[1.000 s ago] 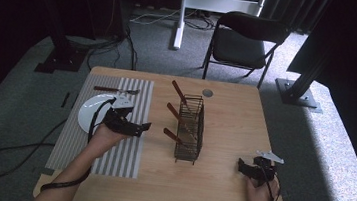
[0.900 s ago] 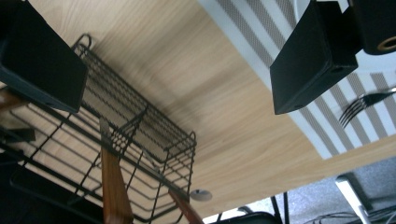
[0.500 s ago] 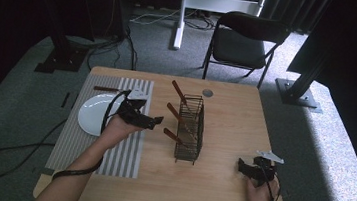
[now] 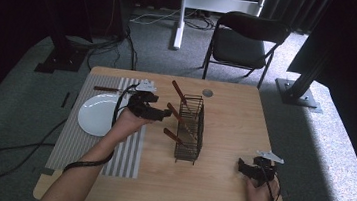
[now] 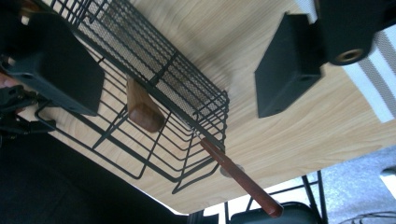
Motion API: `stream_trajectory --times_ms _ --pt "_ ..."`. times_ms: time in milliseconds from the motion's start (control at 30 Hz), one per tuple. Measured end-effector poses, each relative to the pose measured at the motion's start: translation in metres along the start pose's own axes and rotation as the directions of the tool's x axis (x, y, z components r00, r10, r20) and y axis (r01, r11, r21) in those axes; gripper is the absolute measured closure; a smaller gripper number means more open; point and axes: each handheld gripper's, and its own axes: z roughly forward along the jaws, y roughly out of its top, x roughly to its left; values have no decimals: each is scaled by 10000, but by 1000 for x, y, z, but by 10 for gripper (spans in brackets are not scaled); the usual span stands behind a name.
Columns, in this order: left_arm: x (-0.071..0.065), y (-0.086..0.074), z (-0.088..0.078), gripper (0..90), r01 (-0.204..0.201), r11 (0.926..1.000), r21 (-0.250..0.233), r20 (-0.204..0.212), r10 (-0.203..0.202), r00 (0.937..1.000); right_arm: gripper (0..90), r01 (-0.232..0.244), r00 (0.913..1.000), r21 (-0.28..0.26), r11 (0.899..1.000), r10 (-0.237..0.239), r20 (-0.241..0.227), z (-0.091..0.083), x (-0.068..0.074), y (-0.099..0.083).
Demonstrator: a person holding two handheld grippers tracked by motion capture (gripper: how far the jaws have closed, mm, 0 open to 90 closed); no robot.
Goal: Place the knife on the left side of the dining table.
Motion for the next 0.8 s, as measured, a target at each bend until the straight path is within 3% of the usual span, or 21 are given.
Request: stream_trajectory --times_ms 167,233,400,533,667,733,800 --pt "0 2 8 253 252 9996 143 452 -258 9986 115 -6 10000 1 10000 6 -2 0 0 0" --pt "-1 1 12 342 243 9994 258 543 -257 9982 115 -6 10000 2 10000 6 -2 0 0 0" --pt "-1 -1 19 430 478 9984 301 992 -505 9938 115 -1 10000 0 10000 1 0 0 0 0" --pt "2 -3 22 530 749 9965 377 1356 -794 9876 115 -7 10000 0 10000 7 -2 0 0 0" --pt "4 -4 24 592 925 9952 324 1877 -970 9774 116 -1 10000 -1 10000 1 0 0 0 0" --pt "4 -5 25 593 922 9950 379 1891 -977 9771 116 -4 10000 1 10000 4 -1 0 0 0" --pt "4 -6 26 661 838 9958 373 1929 -895 9771 116 -9 10000 0 10000 9 -2 0 0 0"
